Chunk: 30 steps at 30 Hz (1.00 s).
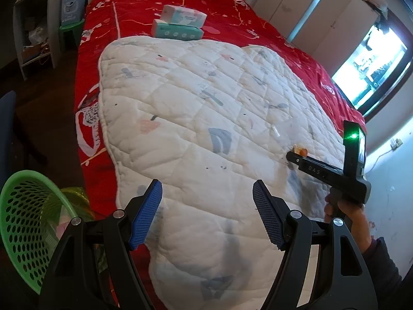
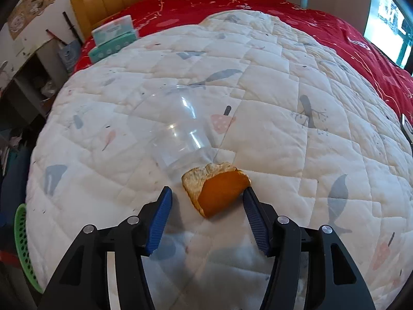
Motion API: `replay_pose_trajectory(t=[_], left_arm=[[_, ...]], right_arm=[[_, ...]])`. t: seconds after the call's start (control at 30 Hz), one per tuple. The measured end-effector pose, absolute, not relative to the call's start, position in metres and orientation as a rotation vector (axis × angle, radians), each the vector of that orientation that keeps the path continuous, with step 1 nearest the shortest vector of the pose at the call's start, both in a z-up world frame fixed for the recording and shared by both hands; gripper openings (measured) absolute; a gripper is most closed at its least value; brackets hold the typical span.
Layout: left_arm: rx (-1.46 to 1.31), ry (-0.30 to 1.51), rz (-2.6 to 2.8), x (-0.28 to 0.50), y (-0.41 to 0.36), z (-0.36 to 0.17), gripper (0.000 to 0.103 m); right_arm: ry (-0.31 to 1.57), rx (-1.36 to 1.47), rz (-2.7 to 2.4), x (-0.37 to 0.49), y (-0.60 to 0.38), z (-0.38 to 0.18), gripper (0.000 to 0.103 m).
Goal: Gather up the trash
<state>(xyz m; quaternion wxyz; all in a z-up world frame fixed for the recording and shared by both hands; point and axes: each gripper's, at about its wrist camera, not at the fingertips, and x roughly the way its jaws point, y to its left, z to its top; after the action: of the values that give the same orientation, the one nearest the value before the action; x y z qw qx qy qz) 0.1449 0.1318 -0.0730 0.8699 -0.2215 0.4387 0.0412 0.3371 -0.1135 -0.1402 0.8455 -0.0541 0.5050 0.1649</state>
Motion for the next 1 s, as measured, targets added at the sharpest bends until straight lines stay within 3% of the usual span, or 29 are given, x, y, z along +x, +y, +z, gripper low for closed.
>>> replay_pose_trajectory(t=[0.07, 0.27, 0.6, 1.0], left_arm=[[-0.474, 0.918, 0.086, 0.147, 0.134, -0.074, 0.072], [-0.474, 0.922, 0.062, 0.161, 0.122, -0.072, 0.075], [-0.466, 0.938, -0.006, 0.217, 0.064, -0.073, 0.079], [-0.553, 1.030, -0.034, 0.314, 0.006, -0.114, 0.079]], right_arm=[[1.053, -0.142, 0.333, 0.338, -0.111, -0.141, 0.045], [1.034, -0.120, 0.347, 0.332, -0.128, -0.130, 0.034], [1.000, -0.119, 0.406, 0.294, -0.181, -0.099, 0.034], [0.976, -0.065, 0.437, 0.271, -0.228, -0.088, 0.034]])
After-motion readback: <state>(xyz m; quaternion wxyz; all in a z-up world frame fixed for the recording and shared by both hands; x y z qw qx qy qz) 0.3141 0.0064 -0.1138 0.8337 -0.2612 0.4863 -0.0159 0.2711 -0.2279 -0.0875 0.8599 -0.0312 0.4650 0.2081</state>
